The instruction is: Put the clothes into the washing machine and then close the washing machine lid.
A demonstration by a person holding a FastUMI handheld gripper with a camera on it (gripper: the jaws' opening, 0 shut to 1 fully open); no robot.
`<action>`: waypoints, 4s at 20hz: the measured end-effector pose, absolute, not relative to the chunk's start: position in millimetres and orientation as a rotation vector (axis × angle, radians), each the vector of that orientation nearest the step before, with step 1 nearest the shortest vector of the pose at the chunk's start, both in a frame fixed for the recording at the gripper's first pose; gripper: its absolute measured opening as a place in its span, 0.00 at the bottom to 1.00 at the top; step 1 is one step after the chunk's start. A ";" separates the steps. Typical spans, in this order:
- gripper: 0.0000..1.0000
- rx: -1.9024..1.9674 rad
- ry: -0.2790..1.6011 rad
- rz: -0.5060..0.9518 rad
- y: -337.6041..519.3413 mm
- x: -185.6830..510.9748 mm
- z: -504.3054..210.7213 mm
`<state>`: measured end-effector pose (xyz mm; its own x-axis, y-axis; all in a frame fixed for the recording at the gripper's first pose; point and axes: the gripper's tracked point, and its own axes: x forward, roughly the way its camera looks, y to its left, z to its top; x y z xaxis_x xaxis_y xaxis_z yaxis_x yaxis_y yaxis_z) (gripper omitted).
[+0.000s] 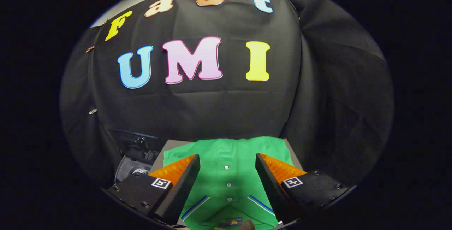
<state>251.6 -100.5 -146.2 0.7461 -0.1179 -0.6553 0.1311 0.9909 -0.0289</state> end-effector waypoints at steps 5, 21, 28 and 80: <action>0.99 0.010 0.864 -0.147 -109.2 259.4 -191.6; 1.00 -0.059 1.174 -0.151 -108.9 257.0 -248.5; 0.72 -0.098 1.222 -0.111 -109.5 259.1 -251.7; 0.07 0.098 0.757 0.633 330.0 261.2 -174.2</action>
